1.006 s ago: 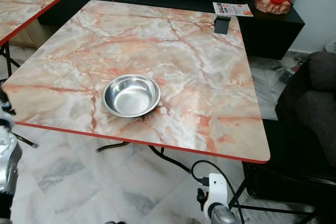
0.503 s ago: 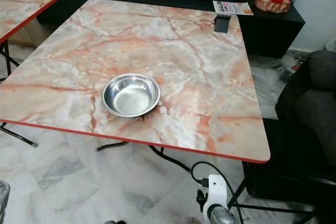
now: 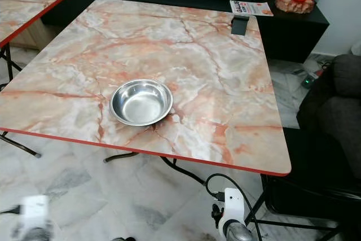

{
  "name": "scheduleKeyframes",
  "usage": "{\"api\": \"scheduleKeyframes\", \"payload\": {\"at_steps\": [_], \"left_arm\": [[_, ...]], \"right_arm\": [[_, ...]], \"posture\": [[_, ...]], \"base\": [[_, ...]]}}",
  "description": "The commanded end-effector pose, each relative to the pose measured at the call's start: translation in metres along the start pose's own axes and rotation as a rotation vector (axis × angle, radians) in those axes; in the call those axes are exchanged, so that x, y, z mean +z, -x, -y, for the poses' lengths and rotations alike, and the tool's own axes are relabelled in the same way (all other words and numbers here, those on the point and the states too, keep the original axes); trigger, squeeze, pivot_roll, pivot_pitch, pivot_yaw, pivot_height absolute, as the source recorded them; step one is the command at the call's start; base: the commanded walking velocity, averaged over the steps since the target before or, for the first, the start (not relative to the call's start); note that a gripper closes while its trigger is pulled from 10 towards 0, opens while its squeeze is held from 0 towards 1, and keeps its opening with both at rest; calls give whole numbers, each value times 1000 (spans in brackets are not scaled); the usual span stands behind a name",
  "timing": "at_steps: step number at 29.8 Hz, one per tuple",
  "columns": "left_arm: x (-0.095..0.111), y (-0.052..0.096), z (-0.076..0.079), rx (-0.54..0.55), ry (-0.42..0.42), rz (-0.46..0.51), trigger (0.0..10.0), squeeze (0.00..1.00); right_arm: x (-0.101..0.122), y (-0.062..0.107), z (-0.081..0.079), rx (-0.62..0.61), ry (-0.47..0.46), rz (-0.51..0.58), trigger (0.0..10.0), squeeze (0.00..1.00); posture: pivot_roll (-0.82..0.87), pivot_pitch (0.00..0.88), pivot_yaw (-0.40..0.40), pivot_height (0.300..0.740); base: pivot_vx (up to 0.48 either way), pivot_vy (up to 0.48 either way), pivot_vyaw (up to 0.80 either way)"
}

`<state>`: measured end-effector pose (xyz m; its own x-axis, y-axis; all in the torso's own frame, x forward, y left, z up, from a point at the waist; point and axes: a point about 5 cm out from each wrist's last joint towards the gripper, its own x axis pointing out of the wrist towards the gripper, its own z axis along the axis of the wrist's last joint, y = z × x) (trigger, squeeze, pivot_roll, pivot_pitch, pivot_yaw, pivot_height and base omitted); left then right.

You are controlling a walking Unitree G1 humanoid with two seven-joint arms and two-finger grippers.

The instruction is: Setting the table

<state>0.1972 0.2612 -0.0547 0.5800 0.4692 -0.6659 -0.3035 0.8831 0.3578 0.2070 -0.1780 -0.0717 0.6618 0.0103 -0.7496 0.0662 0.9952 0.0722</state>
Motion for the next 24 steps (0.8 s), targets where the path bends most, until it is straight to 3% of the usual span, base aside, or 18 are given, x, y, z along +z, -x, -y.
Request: {"api": "scheduleKeyframes", "payload": {"at_steps": [1, 4, 10, 18, 24], "left_arm": [[2, 1, 13, -114, -32, 22, 10000, 0], [2, 4, 28, -200, -22, 13, 10000, 0], [-3, 7, 41, -259, -55, -19, 10000, 0], [-7, 10, 50, -304, -54, -35, 10000, 0], [-9, 8, 45, -278, -41, -50, 10000, 0]], "right_arm": [[-3, 1, 4, -12, -17, -15, 10000, 0], [-3, 1, 6, -18, -21, -13, 10000, 0], [-4, 2, 9, -31, -37, -11, 10000, 0], [-5, 3, 12, -43, -49, -9, 10000, 0], [-7, 4, 17, -65, -71, -12, 10000, 0]], "posture": [[91, 130, -64, 740], [82, 129, -63, 740], [60, 125, -62, 740], [43, 123, -60, 740], [36, 121, -56, 740]], "base": [[0, 0, 0], [0, 0, 0], [0, 0, 0], [0, 0, 0], [0, 380, 0]]}}
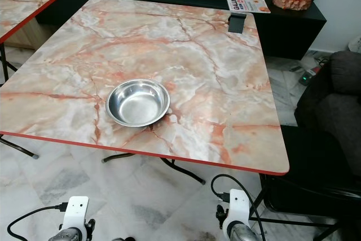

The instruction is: Setting the table

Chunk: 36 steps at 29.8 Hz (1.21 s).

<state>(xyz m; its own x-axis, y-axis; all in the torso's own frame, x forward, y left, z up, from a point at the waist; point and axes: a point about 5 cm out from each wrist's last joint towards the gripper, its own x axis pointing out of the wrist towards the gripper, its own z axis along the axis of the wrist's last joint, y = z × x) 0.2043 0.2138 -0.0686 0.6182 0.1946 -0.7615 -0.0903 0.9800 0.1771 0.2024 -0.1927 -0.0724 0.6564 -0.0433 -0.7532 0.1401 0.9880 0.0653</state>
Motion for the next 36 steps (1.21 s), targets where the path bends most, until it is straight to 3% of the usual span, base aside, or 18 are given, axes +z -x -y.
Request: {"api": "scheduleKeyframes", "payload": {"at_steps": [1, 7, 36], "left_arm": [[-6, 1, -6, 17, 12, -22, 10000, 0], [-5, 0, -9, 19, 11, -21, 10000, 0], [1, -1, -14, 18, -7, -4, 10000, 0]], "right_arm": [[-5, 1, 3, -15, -23, -20, 10000, 0], [-5, 1, 2, -21, -37, -24, 10000, 0], [-3, -1, -8, -2, -33, -7, 10000, 0]], "posture": [[34, 119, -54, 740], [35, 109, -46, 740], [43, 57, -18, 740]], "base": [[0, 401, 0], [0, 286, -708], [0, 306, -94]]}}
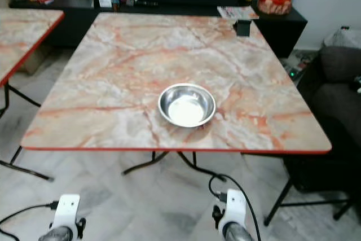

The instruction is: Setting the table

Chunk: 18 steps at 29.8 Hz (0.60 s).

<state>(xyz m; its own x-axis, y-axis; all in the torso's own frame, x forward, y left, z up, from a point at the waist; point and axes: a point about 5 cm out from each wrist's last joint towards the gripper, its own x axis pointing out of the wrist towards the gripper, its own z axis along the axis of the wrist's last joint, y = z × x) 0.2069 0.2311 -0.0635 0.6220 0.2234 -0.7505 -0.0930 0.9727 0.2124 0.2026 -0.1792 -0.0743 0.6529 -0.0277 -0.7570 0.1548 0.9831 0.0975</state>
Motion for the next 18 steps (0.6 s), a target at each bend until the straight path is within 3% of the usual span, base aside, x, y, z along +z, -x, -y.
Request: {"api": "scheduleKeyframes", "payload": {"at_steps": [1, 5, 10, 18], "left_arm": [[-4, 1, 4, -11, 13, -13, 10000, 0], [-3, 1, 2, -10, 12, -12, 10000, 0], [-4, 1, 0, -6, 13, -13, 10000, 0], [-5, 1, -1, -7, 6, -14, 10000, 0]], "right_arm": [[1, 0, 5, -15, -1, 1, 10000, 0], [0, 0, 4, -12, -5, -5, 10000, 0], [-2, 1, 3, -10, -12, -12, 10000, 0], [-2, 1, 2, -10, -5, -5, 10000, 0]], "posture": [[43, 57, -18, 740], [45, 52, -16, 740], [46, 46, -12, 740], [46, 41, -6, 740]], "base": [[0, 334, 0], [0, 329, 0], [0, 332, -716], [0, 338, 0]]}}
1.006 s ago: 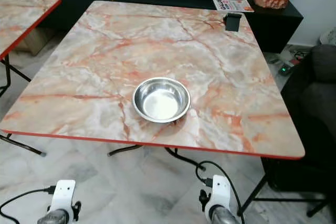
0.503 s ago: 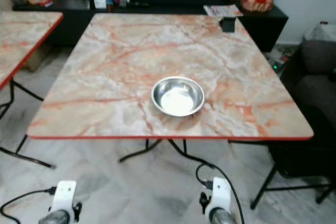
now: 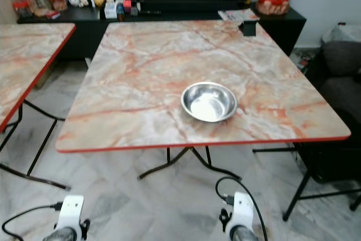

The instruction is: Setting the table

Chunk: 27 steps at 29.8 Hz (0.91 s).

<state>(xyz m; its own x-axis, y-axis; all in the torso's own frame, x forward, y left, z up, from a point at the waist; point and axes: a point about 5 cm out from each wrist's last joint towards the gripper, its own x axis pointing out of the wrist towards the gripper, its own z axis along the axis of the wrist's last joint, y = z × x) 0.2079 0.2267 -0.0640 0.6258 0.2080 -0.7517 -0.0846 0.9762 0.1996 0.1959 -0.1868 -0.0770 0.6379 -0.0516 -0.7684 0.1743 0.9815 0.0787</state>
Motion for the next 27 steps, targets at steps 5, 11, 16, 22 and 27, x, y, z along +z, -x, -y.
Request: {"api": "scheduleKeyframes", "payload": {"at_steps": [5, 11, 16, 22, 27], "left_arm": [[-4, 1, -5, 8, 5, -15, 10000, 0], [-1, 0, -5, 9, 13, -7, 10000, 0], [-1, 0, -6, 16, 23, -8, 10000, 0], [0, 0, -7, 24, 35, -8, 10000, 0], [1, 0, -8, 30, 41, -2, 10000, 0]], "right_arm": [[3, -1, -7, 17, -4, 10, 10000, 0], [3, -1, -6, 16, -3, 10, 10000, 0], [3, -1, -5, 12, -8, 13, 10000, 0], [5, -1, -6, 13, -7, 15, 10000, 0], [5, -2, -8, 23, 14, 13, 10000, 0]], "posture": [[46, 43, -5, 740], [49, 63, -8, 740], [50, 82, -9, 740], [59, 91, -11, 740], [68, 95, -14, 740]], "base": [[0, 340, 0], [0, 341, 0], [0, 358, 0], [0, 382, 0], [0, 382, 0]]}}
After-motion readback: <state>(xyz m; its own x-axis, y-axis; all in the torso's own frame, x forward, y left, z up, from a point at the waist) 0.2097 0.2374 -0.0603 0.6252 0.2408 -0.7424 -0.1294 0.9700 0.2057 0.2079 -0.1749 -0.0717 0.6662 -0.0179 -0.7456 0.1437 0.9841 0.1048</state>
